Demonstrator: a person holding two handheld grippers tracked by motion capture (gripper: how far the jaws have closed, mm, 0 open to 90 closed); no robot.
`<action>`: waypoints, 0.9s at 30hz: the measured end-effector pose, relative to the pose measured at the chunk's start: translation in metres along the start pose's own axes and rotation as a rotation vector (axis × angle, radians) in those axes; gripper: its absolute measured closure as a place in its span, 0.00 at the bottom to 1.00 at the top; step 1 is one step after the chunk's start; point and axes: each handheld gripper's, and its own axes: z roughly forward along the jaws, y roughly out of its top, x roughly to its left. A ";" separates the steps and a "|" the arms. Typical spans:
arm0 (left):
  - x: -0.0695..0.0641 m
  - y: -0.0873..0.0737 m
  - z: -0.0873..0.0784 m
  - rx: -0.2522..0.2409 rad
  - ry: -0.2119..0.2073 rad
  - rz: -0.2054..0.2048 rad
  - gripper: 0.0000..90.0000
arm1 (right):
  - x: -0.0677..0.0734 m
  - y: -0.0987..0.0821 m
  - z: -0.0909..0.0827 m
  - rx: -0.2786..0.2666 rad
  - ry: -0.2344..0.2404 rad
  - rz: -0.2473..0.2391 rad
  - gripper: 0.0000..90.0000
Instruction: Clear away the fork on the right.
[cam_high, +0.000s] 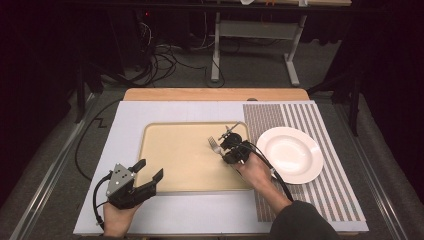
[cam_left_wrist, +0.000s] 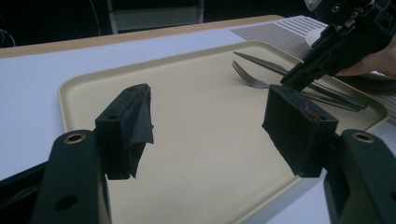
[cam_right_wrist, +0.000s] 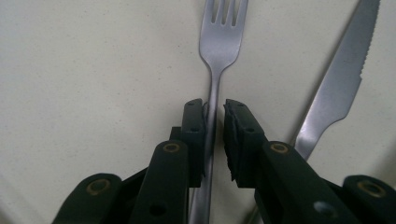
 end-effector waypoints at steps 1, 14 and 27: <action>0.000 0.000 0.000 0.000 0.000 0.000 0.37 | 0.000 0.000 0.000 0.000 -0.005 -0.002 0.88; 0.000 0.000 0.000 0.001 0.001 0.001 0.37 | -0.010 0.000 0.001 -0.007 -0.046 -0.006 0.90; 0.000 0.000 0.000 0.001 0.002 0.001 0.37 | -0.020 0.001 0.004 -0.026 -0.095 0.013 0.88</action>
